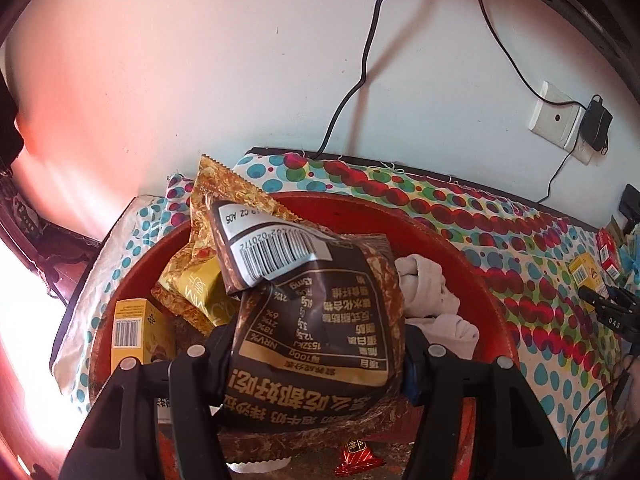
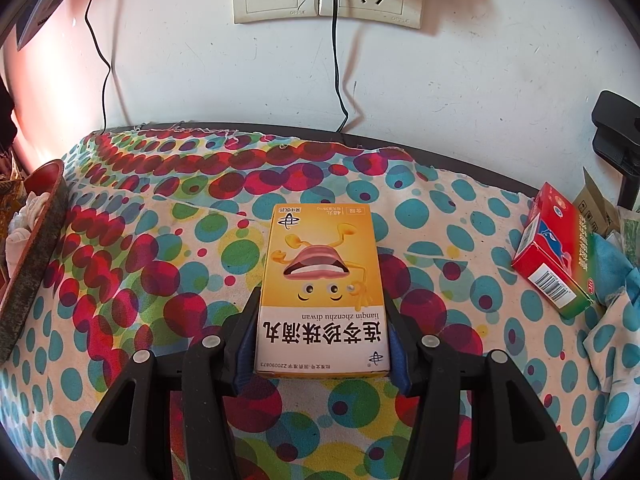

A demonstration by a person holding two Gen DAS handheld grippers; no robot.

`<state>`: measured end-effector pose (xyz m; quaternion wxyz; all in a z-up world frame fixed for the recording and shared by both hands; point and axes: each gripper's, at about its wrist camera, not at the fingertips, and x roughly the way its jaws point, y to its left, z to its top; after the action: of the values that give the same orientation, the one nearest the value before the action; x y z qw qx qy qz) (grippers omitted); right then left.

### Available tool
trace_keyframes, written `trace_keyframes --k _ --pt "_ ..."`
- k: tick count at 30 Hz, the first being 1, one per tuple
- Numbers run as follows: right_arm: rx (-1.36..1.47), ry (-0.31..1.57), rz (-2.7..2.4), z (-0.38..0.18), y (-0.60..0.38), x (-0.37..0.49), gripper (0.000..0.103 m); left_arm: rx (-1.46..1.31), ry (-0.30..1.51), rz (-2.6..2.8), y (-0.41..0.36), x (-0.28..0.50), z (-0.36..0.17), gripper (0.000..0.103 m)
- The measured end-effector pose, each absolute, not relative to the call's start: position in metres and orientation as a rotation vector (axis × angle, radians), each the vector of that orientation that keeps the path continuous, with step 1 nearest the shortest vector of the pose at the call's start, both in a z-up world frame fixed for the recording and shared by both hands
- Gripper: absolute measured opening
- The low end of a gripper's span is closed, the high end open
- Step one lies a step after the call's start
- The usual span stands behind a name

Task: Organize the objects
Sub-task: 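Lower the snack bag into the tray and open the left tool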

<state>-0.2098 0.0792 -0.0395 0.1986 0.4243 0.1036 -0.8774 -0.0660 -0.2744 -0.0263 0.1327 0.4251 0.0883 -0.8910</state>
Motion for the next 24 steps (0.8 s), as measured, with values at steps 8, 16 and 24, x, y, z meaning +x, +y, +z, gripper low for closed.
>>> trace_keyframes --k 8,16,24 --pt "1.187 0.29 -2.454 -0.039 0.079 -0.21 0.051 1.231 0.264 -2.586 -0.274 -0.062 -0.028 0.071" --pt "1.188 0.29 -2.455 -0.039 0.079 -0.21 0.051 1.115 0.183 -2.614 -0.256 -0.028 0.0 0.074" --pt "1.186 0.295 -2.456 -0.04 0.081 -0.21 0.051 0.878 0.098 -2.524 -0.205 0.031 0.025 0.076"
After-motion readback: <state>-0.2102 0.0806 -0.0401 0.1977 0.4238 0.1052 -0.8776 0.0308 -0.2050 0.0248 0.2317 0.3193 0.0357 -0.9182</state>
